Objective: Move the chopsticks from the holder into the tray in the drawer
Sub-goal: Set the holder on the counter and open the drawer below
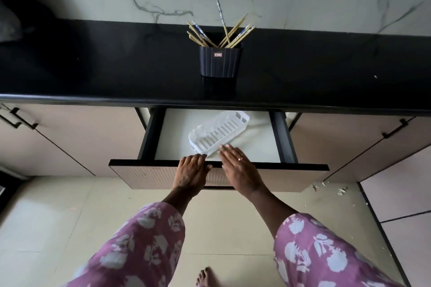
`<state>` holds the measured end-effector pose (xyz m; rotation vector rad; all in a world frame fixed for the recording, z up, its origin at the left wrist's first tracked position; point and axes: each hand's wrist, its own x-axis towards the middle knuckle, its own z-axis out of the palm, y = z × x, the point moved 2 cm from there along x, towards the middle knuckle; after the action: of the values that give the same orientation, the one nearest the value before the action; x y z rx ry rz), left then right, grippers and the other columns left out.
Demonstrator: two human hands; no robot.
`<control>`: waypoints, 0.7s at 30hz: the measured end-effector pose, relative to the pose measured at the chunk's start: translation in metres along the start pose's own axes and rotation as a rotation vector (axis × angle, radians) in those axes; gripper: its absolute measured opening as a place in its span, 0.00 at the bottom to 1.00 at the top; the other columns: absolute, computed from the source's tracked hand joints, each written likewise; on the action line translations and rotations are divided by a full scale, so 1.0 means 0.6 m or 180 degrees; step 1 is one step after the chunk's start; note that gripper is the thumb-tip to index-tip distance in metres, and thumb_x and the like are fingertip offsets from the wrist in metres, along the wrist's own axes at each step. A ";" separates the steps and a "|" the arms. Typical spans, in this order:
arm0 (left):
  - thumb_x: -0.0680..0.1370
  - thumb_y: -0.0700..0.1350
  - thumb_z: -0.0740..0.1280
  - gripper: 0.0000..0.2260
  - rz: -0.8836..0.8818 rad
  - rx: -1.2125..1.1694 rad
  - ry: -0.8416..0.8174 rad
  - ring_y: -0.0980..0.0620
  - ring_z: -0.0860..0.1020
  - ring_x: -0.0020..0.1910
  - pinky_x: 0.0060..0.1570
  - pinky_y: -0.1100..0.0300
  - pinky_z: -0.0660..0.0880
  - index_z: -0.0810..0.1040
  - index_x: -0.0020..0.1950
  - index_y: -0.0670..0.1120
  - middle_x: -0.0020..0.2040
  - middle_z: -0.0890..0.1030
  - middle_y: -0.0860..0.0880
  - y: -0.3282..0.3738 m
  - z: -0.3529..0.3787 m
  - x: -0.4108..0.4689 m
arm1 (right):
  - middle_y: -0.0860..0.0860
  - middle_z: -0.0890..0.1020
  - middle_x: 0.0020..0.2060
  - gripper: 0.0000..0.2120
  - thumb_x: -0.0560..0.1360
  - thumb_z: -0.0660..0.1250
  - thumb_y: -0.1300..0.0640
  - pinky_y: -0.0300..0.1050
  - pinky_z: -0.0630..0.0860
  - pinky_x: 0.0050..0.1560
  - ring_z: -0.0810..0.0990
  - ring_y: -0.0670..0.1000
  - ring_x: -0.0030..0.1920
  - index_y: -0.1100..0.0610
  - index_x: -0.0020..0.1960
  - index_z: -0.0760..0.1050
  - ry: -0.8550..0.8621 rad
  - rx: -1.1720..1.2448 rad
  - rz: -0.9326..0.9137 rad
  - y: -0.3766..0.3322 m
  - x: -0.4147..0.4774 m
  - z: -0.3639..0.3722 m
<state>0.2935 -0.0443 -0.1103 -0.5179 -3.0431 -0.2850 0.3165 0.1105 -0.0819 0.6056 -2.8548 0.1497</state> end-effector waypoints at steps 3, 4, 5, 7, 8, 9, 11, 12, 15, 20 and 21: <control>0.75 0.56 0.51 0.24 -0.0123 -0.0108 -0.0277 0.43 0.82 0.43 0.46 0.53 0.75 0.81 0.50 0.43 0.45 0.84 0.45 0.011 -0.008 -0.033 | 0.60 0.83 0.54 0.19 0.70 0.72 0.58 0.50 0.77 0.58 0.81 0.57 0.58 0.65 0.58 0.77 -0.0607 0.0353 0.0480 -0.009 -0.026 0.015; 0.75 0.57 0.49 0.26 -0.0167 -0.0148 -0.0352 0.42 0.81 0.46 0.49 0.52 0.75 0.80 0.52 0.42 0.47 0.83 0.44 0.015 -0.010 -0.044 | 0.60 0.83 0.53 0.18 0.69 0.73 0.59 0.50 0.77 0.57 0.82 0.58 0.57 0.65 0.57 0.78 -0.0665 0.0379 0.0476 -0.017 -0.040 0.018; 0.75 0.57 0.47 0.28 -0.0196 -0.0150 -0.0438 0.41 0.81 0.48 0.51 0.52 0.74 0.80 0.54 0.41 0.49 0.83 0.43 0.020 -0.011 -0.055 | 0.59 0.84 0.51 0.17 0.68 0.73 0.61 0.49 0.78 0.56 0.82 0.57 0.55 0.64 0.55 0.78 -0.0663 0.0427 0.0512 -0.024 -0.055 0.019; 0.76 0.58 0.46 0.29 -0.0224 -0.0056 -0.0414 0.41 0.80 0.51 0.53 0.52 0.73 0.78 0.56 0.41 0.53 0.81 0.42 0.029 -0.015 -0.081 | 0.58 0.83 0.53 0.15 0.69 0.71 0.64 0.48 0.76 0.58 0.81 0.57 0.57 0.63 0.56 0.78 -0.0540 0.0514 0.0622 -0.039 -0.081 0.016; 0.78 0.58 0.47 0.27 -0.0262 -0.0002 -0.0477 0.41 0.78 0.56 0.58 0.53 0.70 0.75 0.61 0.42 0.58 0.78 0.42 0.033 -0.016 -0.094 | 0.58 0.82 0.56 0.14 0.71 0.68 0.65 0.48 0.74 0.61 0.79 0.57 0.60 0.63 0.57 0.77 -0.0500 0.0541 0.0633 -0.045 -0.090 0.012; 0.80 0.57 0.48 0.24 -0.0309 0.0056 -0.0567 0.43 0.73 0.62 0.63 0.54 0.65 0.71 0.66 0.43 0.65 0.74 0.44 0.037 -0.013 -0.108 | 0.57 0.81 0.58 0.14 0.74 0.65 0.65 0.47 0.72 0.63 0.77 0.56 0.62 0.63 0.60 0.75 -0.0553 0.0567 0.0609 -0.052 -0.100 0.012; 0.82 0.55 0.50 0.21 -0.0433 0.0053 -0.0704 0.47 0.66 0.69 0.68 0.56 0.58 0.65 0.71 0.46 0.71 0.67 0.47 0.041 -0.010 -0.133 | 0.55 0.78 0.61 0.14 0.77 0.61 0.63 0.45 0.69 0.65 0.74 0.55 0.64 0.60 0.62 0.72 -0.0574 0.0544 0.0601 -0.063 -0.119 0.010; 0.82 0.55 0.50 0.21 -0.0488 0.0032 -0.0754 0.48 0.64 0.70 0.69 0.57 0.56 0.63 0.72 0.46 0.72 0.65 0.48 0.044 -0.012 -0.144 | 0.54 0.77 0.61 0.14 0.77 0.60 0.62 0.44 0.68 0.65 0.73 0.54 0.64 0.60 0.63 0.72 -0.0589 0.0539 0.0606 -0.068 -0.129 0.009; 0.82 0.55 0.50 0.22 -0.0526 0.0002 -0.0839 0.48 0.62 0.71 0.70 0.57 0.55 0.62 0.73 0.47 0.73 0.63 0.49 0.051 -0.014 -0.170 | 0.54 0.77 0.62 0.14 0.78 0.60 0.62 0.44 0.67 0.65 0.73 0.54 0.65 0.59 0.63 0.71 -0.0603 0.0575 0.0570 -0.081 -0.151 0.010; 0.82 0.56 0.50 0.22 -0.0576 -0.0076 -0.0938 0.49 0.62 0.72 0.70 0.57 0.55 0.62 0.73 0.47 0.72 0.65 0.49 0.055 -0.018 -0.178 | 0.53 0.77 0.61 0.14 0.78 0.60 0.61 0.44 0.69 0.63 0.74 0.54 0.63 0.59 0.63 0.71 -0.0695 0.0625 0.0627 -0.087 -0.162 0.001; 0.82 0.57 0.50 0.22 -0.0551 -0.0089 -0.1007 0.49 0.63 0.72 0.70 0.56 0.56 0.63 0.72 0.48 0.72 0.66 0.49 0.054 -0.020 -0.176 | 0.52 0.77 0.61 0.13 0.78 0.59 0.59 0.45 0.70 0.61 0.74 0.53 0.62 0.58 0.63 0.71 -0.0723 0.0609 0.0657 -0.084 -0.162 -0.001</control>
<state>0.4039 -0.0507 -0.1002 -0.3281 -3.4039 -0.2758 0.4239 0.1025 -0.1014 0.3808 -3.1449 0.4170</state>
